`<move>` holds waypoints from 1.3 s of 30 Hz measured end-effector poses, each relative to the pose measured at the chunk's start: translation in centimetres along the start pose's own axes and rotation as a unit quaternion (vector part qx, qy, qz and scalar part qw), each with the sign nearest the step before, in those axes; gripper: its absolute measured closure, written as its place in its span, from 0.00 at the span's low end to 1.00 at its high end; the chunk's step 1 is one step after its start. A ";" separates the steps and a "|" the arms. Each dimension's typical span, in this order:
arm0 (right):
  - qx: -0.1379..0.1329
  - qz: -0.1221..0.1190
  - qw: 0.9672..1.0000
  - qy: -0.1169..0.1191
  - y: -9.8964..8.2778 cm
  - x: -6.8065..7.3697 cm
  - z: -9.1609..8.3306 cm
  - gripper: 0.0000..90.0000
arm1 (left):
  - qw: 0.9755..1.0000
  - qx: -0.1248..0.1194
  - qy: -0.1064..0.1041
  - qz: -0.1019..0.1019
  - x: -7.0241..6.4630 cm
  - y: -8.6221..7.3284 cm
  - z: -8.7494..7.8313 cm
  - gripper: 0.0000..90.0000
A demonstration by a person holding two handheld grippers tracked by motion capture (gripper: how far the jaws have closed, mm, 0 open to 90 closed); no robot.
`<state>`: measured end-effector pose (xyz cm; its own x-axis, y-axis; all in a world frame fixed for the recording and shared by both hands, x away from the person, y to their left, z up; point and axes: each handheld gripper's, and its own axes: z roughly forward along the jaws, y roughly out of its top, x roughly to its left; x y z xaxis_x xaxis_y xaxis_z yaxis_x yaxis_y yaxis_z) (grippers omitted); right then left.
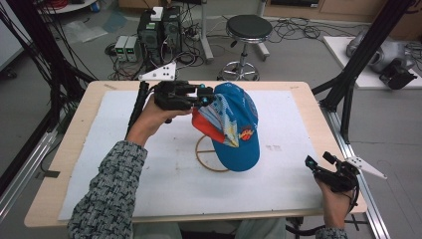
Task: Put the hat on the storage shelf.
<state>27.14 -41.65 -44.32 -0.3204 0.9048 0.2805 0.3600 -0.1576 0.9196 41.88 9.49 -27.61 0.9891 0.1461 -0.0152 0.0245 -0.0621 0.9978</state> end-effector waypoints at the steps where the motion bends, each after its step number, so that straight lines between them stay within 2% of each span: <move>1: 0.000 0.001 1.000 0.000 0.0 0.0 0.0 0.12 | 1.000 0.000 0.001 -0.001 0.0 0.0 0.0 0.72; 9: 0.002 0.000 1.000 0.000 0.0 0.0 0.0 0.12 | 1.000 -0.007 0.005 -0.011 0.0 0.1 -0.5 0.63; 14: 0.002 0.000 1.000 0.000 0.0 0.1 0.0 0.12 | 1.000 -0.009 0.022 -0.009 -0.2 0.0 -1.4 0.59; 19: 0.002 -0.001 1.000 0.000 0.0 0.1 0.1 0.12 | 0.999 -0.021 0.041 -0.003 -0.7 0.1 -3.1 0.54; 22: 0.001 -0.004 1.000 0.000 0.0 0.1 0.1 0.12 | 0.998 -0.025 0.060 0.002 -1.0 0.2 -4.4 0.52; 31: 0.002 -0.003 1.000 -0.001 0.1 0.3 0.2 0.12 | 0.994 -0.031 0.107 0.001 -1.6 -0.3 -8.5 0.48; 39: 0.006 -0.012 1.000 0.008 0.4 1.0 1.4 0.12 | 0.989 -0.028 0.148 -0.005 -2.8 -1.3 -12.2 0.43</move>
<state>28.17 -40.23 -44.09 -0.3430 0.9021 0.2620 0.3619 -0.1305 0.9231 37.27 21.22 -28.11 0.9027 0.4301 -0.0129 0.0168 -0.0053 0.9998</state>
